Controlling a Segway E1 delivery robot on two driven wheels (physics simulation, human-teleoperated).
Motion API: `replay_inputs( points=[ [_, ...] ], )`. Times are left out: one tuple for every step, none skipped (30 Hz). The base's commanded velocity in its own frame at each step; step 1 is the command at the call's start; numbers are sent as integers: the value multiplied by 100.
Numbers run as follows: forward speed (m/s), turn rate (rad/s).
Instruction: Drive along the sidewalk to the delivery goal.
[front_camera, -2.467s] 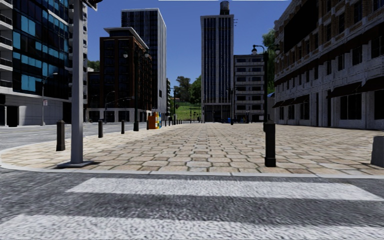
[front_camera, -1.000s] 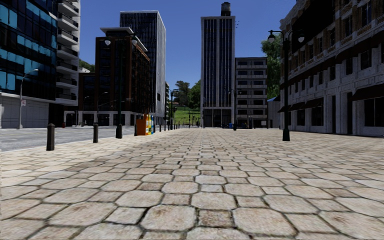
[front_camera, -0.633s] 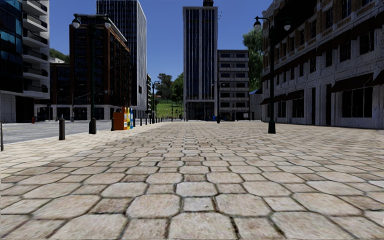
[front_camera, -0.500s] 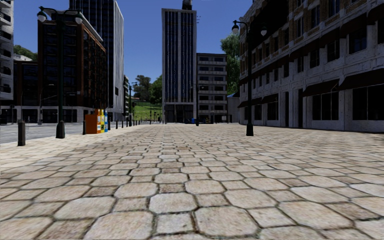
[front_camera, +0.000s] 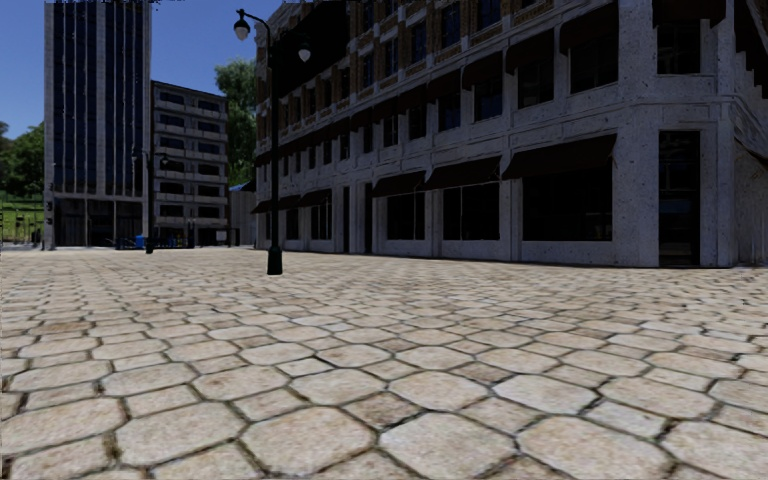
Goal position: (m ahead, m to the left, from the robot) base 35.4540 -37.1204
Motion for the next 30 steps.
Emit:
replay_inputs(
  points=[
    [200,-120],
    [200,-120],
    [200,-120],
    [200,-120],
    [200,-120],
    [200,-120],
    [200,-120],
    [200,-120],
    [200,-120],
    [200,-120],
    [200,-120],
    [200,-120],
    [200,-120],
    [200,-79],
    [200,-56],
    [200,-51],
    [200,-50],
    [200,-43],
    [200,-43],
    [200,-4],
    [200,0],
    [200,0],
    [200,0],
    [200,0],
    [200,0],
    [200,0],
    [200,0],
    [200,0],
    [200,0],
    [200,0]
  ],
)
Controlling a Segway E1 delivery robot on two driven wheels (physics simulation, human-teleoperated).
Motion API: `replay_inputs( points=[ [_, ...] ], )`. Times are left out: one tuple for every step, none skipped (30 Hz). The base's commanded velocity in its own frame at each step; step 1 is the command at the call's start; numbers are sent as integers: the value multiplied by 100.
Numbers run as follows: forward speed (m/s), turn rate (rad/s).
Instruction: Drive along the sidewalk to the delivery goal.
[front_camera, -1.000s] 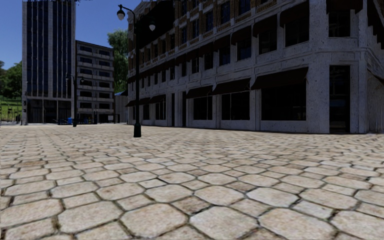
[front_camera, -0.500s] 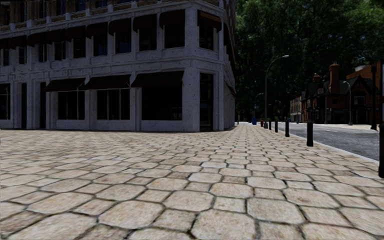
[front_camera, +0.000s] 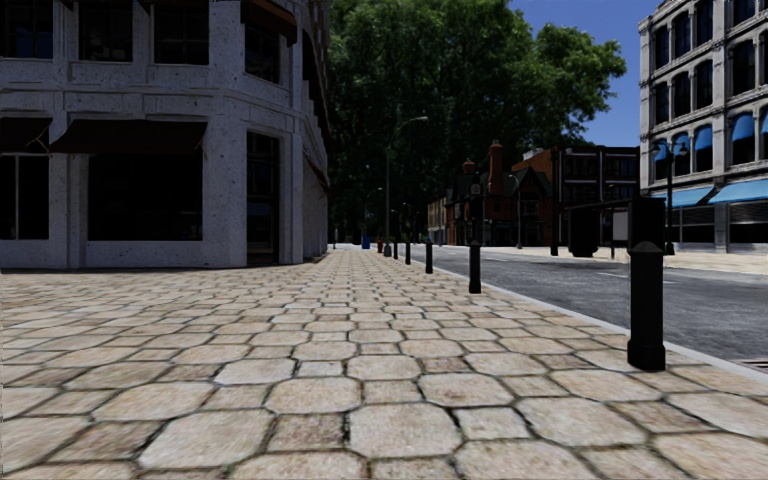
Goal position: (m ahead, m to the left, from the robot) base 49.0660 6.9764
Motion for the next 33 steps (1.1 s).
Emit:
replay_inputs(
  points=[
    [200,0],
    [200,0],
    [200,0],
    [200,0],
    [200,0],
    [200,0],
    [200,0],
    [200,0],
    [200,0],
    [200,0],
    [200,0],
    [200,0],
    [200,0],
    [200,0],
    [200,0],
    [200,0],
    [200,0],
    [200,0],
    [200,0],
    [200,0],
    [200,0],
    [200,0],
    [200,0],
    [200,0],
    [200,0],
    [200,0],
    [200,0],
    [200,0],
    [200,0],
    [200,0],
    [200,0],
    [200,0],
    [200,0]
  ],
)
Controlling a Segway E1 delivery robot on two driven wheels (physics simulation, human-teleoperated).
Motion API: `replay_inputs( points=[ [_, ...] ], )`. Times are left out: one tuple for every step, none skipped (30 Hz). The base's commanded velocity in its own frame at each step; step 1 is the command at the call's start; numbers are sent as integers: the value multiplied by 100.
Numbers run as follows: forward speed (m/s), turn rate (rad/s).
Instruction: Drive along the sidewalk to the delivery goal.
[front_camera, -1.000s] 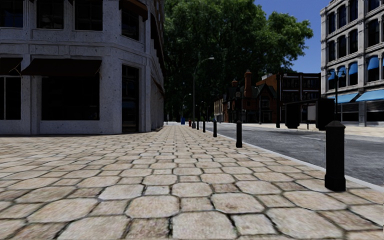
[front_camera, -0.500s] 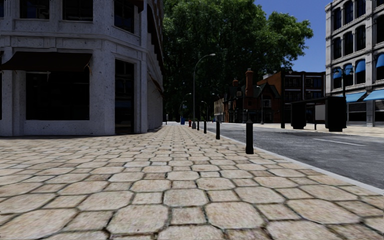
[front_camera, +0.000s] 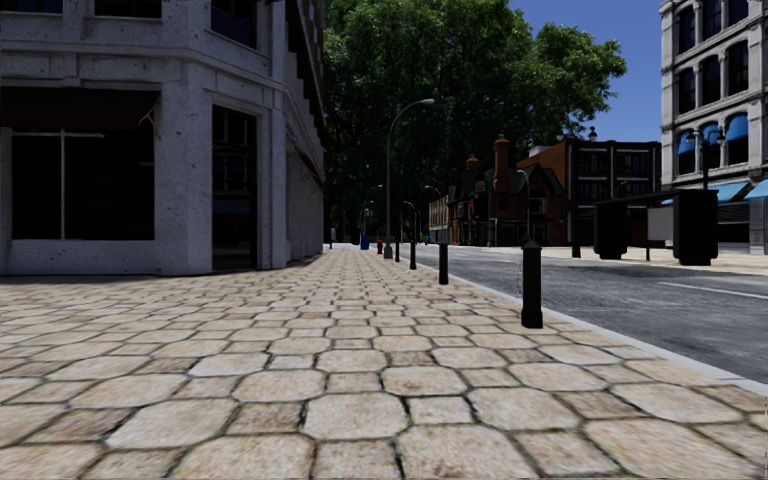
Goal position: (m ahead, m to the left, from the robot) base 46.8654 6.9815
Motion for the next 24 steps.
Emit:
replay_inputs(
  points=[
    [200,0],
    [200,0],
    [200,0],
    [200,0],
    [200,0],
    [200,0],
    [200,0],
    [200,0],
    [200,0],
    [200,0],
    [200,0],
    [200,0],
    [200,36],
    [200,86],
    [200,109],
    [200,109],
    [200,116],
    [200,83],
    [200,31],
    [200,20],
    [200,14],
    [200,6],
    [200,0],
    [200,0]
  ],
)
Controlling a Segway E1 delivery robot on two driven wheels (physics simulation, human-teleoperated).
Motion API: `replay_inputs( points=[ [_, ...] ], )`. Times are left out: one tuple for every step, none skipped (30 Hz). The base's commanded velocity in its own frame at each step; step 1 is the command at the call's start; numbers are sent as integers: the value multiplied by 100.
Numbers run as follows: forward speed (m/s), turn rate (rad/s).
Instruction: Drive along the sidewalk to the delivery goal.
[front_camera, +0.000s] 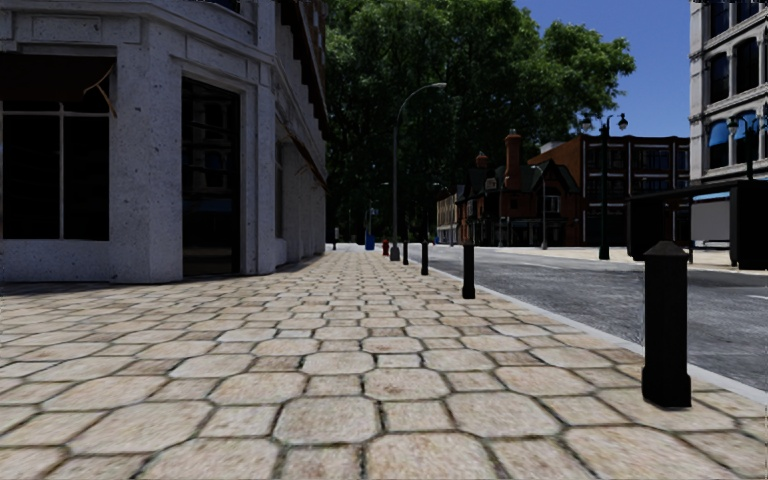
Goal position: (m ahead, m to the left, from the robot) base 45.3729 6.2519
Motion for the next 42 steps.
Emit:
replay_inputs(
  points=[
    [200,0],
    [200,0],
    [200,0],
    [200,0],
    [200,0],
    [200,0],
    [200,0],
    [200,0],
    [200,0],
    [200,0],
    [200,0],
    [200,0],
    [200,0],
    [200,16],
    [200,65],
    [200,87],
    [200,87],
    [200,97],
    [200,96],
    [200,17],
    [200,2],
    [200,0],
    [200,0],
    [200,0],
    [200,0],
    [200,0],
    [200,0],
    [200,0],
    [200,0],
    [200,0],
    [200,0],
    [200,0],
    [200,0],
    [200,0],
    [200,0],
    [200,0],
    [200,0],
    [200,0],
    [200,0],
    [200,0],
    [200,0],
    [200,0]
  ],
)
